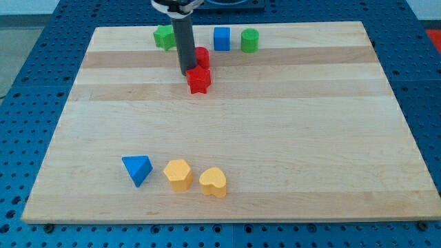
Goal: Separate the red blocks
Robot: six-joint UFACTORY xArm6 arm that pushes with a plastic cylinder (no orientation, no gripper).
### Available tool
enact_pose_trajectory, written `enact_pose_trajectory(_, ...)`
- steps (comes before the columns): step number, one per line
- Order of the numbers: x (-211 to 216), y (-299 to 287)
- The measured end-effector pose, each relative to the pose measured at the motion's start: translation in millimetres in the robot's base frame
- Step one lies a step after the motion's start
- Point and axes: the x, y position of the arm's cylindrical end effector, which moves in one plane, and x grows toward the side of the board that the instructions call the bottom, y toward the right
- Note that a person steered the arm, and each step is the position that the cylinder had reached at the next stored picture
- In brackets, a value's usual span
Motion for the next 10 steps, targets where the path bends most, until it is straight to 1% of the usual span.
enact_pose_trajectory(1, -10.2, 16.4)
enact_pose_trajectory(2, 4.3, 25.8)
enact_pose_trajectory(3, 6.9, 8.3)
enact_pose_trajectory(4, 7.6, 59.0)
enact_pose_trajectory(5, 43.2, 113.7)
enact_pose_trajectory(6, 59.3, 71.5)
enact_pose_trajectory(7, 59.3, 36.9)
enact_pose_trajectory(9, 73.0, 50.1)
enact_pose_trajectory(10, 121.6, 84.4)
